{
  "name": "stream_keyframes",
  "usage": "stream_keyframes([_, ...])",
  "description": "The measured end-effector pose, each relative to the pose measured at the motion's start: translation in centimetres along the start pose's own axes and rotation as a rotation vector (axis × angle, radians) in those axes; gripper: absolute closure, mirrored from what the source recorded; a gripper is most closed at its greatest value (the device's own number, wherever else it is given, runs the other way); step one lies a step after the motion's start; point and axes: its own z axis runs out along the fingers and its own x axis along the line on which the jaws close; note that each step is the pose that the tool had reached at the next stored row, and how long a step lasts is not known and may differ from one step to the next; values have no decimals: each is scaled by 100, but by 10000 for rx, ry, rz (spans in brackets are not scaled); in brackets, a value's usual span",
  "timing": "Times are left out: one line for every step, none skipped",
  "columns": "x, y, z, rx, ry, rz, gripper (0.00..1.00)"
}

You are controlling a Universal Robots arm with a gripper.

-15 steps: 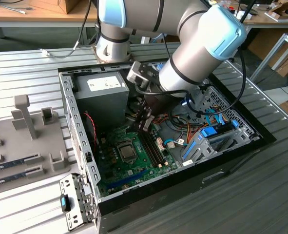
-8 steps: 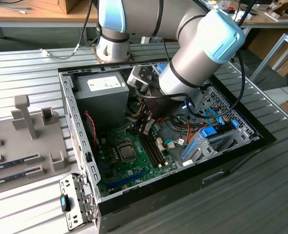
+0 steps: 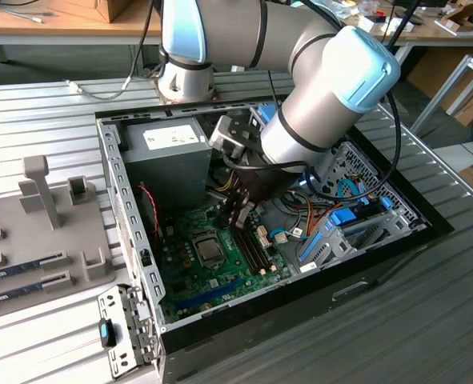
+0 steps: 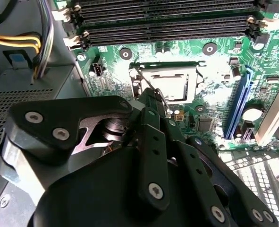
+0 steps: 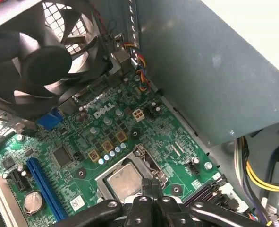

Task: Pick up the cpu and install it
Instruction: 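Install the first cpu locking lever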

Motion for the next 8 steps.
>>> stream_keyframes([0,0,-2,1,2,0,89])
stream_keyframes([2,3,-14,3,5,1,89])
stream_keyframes([3,8,-31,1,1,0,89])
stream_keyframes([6,22,-78,-15,-20,-7,89])
stream_keyframes([7,28,-97,-33,-43,-16,89])
stream_keyframes([9,33,-113,-70,-90,-33,89])
stream_keyframes([8,35,-118,-125,-160,-58,89])
stream_keyframes([4,35,-119,-173,-219,-80,89])
